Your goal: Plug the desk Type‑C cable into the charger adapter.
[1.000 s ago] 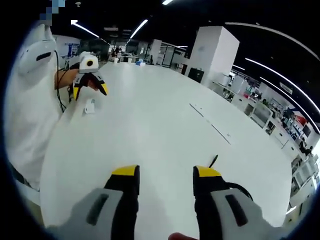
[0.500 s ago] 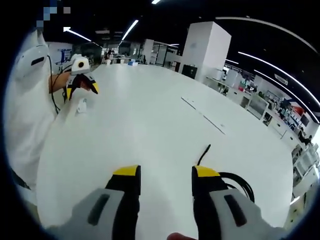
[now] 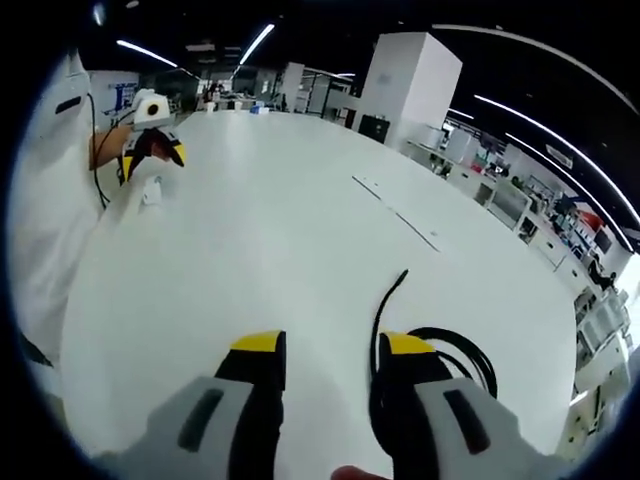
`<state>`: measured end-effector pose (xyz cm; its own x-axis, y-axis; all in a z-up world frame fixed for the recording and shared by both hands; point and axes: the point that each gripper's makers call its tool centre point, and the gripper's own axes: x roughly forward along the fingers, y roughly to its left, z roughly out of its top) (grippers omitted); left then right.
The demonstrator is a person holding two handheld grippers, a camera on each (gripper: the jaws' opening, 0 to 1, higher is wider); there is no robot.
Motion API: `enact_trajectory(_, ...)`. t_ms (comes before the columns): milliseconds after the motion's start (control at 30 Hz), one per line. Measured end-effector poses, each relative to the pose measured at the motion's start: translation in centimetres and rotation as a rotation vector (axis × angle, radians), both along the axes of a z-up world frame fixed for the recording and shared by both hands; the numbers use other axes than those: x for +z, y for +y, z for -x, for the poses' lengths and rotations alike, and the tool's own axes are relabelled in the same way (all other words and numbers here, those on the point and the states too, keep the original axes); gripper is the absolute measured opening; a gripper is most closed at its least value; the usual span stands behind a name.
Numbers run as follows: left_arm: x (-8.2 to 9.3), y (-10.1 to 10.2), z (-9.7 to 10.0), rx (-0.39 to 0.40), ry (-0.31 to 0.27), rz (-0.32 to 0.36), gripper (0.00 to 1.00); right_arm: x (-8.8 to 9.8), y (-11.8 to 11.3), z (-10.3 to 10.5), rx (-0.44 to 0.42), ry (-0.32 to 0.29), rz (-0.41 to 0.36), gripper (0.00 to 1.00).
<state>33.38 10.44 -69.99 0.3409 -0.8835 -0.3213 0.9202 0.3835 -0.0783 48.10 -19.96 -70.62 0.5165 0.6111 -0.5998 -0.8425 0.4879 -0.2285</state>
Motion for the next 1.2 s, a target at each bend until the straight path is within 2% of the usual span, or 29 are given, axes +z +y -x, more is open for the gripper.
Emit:
enact_trajectory(233,0.1,0.0,0.0,-0.003,-0.001,-0.001,0.64,-0.4,-0.9,-0.6,-0.01,0.008,0.012,0.36)
enact_trajectory(367,0.1,-0.1,0.0,-0.004,-0.002,-0.003,0.64,-0.8,-1.3,-0.8,-0.02,0.017,0.027,0.3)
enact_trajectory(533,0.1,0.0,-0.1,-0.002,-0.002,-0.004,0.64,-1.1,-2.0,-1.3,-0.027,0.029,0.032,0.31)
enact_trajectory(1133,-0.2,-0.2,-0.1,-0.001,0.003,-0.007,0.64,-2.9,-3.9,-1.8,-0.026,0.078,0.136,0.26)
enact_trajectory(1200,-0.2,-0.2,-0.1,-0.001,0.003,-0.007,0.64,-2.9,-3.5,-1.5,-0.023,0.08,0.139,0.24)
